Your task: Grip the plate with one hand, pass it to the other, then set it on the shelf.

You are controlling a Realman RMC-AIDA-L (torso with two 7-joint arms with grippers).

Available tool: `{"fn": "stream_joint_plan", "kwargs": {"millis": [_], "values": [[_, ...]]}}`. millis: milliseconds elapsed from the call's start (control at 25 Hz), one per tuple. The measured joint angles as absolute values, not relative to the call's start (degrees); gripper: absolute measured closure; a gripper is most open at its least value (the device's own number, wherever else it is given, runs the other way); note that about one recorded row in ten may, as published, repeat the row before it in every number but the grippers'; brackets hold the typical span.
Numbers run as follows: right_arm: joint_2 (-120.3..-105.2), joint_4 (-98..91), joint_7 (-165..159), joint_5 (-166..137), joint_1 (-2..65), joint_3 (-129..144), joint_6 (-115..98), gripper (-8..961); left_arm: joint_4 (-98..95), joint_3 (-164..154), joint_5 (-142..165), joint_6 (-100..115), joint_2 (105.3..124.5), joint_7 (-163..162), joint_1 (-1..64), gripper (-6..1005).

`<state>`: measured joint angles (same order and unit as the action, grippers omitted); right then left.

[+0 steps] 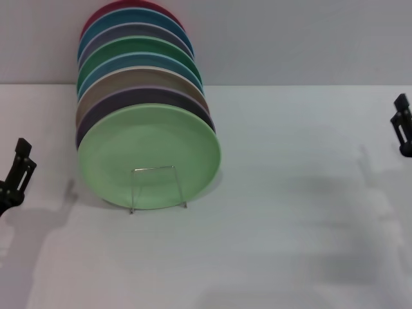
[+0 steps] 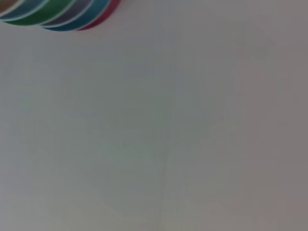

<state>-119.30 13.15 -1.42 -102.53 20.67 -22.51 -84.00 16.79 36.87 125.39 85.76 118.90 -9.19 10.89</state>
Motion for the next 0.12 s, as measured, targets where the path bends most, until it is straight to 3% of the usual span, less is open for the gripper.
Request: {"fn": "stream_joint_plan", "kwargs": {"millis": [40,120], "values": [[-119.3,12.92,-1.42,-102.52,20.86,-23.1,-83.92,321,16.61,37.25,125.17,85.41,118.91,-9.27,11.23,171],[-119.28,12.65,-1.42,-102.5,21.14,-24.06,-83.58,321,16.3,37.79,124.92,85.09,118.91,-9.19,11.78,173]]}}
